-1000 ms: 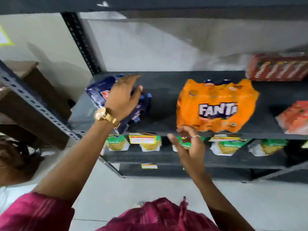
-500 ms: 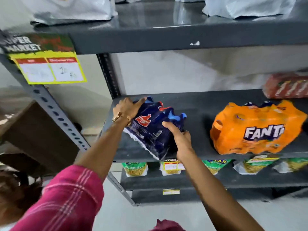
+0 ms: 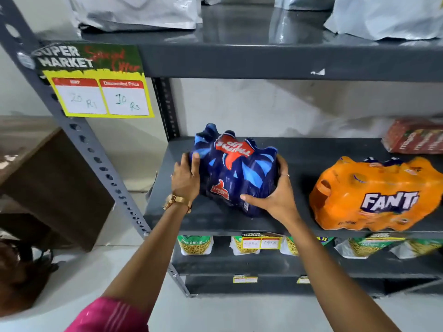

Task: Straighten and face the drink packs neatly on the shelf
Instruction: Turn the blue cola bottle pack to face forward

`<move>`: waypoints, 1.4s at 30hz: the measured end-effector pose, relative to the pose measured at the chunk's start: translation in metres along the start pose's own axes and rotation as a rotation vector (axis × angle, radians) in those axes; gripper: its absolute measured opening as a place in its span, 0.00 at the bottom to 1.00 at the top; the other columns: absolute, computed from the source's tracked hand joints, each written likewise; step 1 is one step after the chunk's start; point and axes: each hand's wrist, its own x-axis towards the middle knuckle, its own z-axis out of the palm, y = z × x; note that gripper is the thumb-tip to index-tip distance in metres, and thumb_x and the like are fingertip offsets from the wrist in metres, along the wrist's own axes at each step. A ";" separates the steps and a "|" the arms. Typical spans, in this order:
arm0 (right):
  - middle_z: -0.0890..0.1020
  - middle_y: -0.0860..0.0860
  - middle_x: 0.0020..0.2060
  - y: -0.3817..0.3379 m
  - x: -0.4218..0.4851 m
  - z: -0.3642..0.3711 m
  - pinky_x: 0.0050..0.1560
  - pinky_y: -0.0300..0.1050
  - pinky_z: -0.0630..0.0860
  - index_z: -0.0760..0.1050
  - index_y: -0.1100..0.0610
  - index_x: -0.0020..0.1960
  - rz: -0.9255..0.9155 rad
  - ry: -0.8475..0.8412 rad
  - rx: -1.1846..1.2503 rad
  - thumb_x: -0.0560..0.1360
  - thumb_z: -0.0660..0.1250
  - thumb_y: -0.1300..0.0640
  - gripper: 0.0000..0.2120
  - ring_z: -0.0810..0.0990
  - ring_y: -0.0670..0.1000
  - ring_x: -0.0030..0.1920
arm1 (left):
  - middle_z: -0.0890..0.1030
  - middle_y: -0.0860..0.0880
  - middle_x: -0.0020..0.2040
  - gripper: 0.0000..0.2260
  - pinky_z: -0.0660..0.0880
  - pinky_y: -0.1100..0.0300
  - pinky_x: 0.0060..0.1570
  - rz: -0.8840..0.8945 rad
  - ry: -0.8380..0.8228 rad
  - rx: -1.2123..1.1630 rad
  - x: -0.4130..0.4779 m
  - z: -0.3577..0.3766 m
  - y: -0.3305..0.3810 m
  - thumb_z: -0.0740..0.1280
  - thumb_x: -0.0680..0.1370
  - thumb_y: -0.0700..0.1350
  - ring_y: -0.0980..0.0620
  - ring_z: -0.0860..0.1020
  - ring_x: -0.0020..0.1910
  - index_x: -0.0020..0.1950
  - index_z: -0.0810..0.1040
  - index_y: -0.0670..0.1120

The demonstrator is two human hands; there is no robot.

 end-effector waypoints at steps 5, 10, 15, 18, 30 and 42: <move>0.72 0.33 0.60 0.009 -0.001 0.001 0.48 0.22 0.73 0.59 0.40 0.70 0.156 -0.092 0.158 0.47 0.84 0.46 0.57 0.74 0.26 0.55 | 0.78 0.33 0.56 0.28 0.73 0.45 0.55 -0.274 -0.260 0.129 0.003 0.002 0.013 0.49 0.79 0.62 0.33 0.76 0.55 0.62 0.69 0.38; 0.83 0.47 0.25 0.018 -0.017 0.000 0.30 0.33 0.74 0.77 0.52 0.29 0.348 0.373 0.431 0.68 0.58 0.28 0.29 0.81 0.45 0.27 | 0.75 0.40 0.64 0.29 0.68 0.51 0.65 -0.390 -0.364 -0.674 -0.004 -0.007 0.013 0.50 0.80 0.61 0.45 0.74 0.63 0.76 0.54 0.46; 0.81 0.47 0.42 0.032 -0.030 0.009 0.43 0.37 0.77 0.74 0.49 0.44 0.333 0.382 0.337 0.69 0.69 0.40 0.13 0.80 0.50 0.47 | 0.73 0.48 0.69 0.32 0.67 0.55 0.68 -0.240 -0.311 -0.624 -0.035 -0.011 0.006 0.46 0.75 0.67 0.50 0.71 0.67 0.72 0.67 0.51; 0.78 0.44 0.57 0.037 -0.024 -0.003 0.50 0.28 0.76 0.66 0.51 0.65 0.295 0.248 0.260 0.67 0.73 0.42 0.32 0.77 0.46 0.57 | 0.78 0.57 0.59 0.29 0.72 0.62 0.56 -0.154 -0.130 -0.657 -0.063 -0.008 0.002 0.51 0.74 0.70 0.63 0.76 0.57 0.66 0.71 0.54; 0.81 0.55 0.60 0.041 -0.046 -0.021 0.63 0.50 0.76 0.73 0.60 0.64 0.239 0.031 0.016 0.72 0.73 0.58 0.22 0.79 0.53 0.61 | 0.77 0.46 0.63 0.35 0.75 0.67 0.53 0.070 -0.212 -0.103 -0.081 0.000 -0.039 0.74 0.69 0.53 0.45 0.77 0.60 0.70 0.63 0.45; 0.79 0.44 0.52 0.035 -0.094 -0.012 0.48 0.25 0.70 0.72 0.56 0.64 0.219 -0.005 -0.168 0.64 0.80 0.57 0.31 0.77 0.44 0.54 | 0.80 0.45 0.60 0.28 0.76 0.60 0.47 0.116 -0.169 -0.070 -0.105 -0.023 -0.066 0.72 0.72 0.49 0.45 0.80 0.54 0.67 0.64 0.45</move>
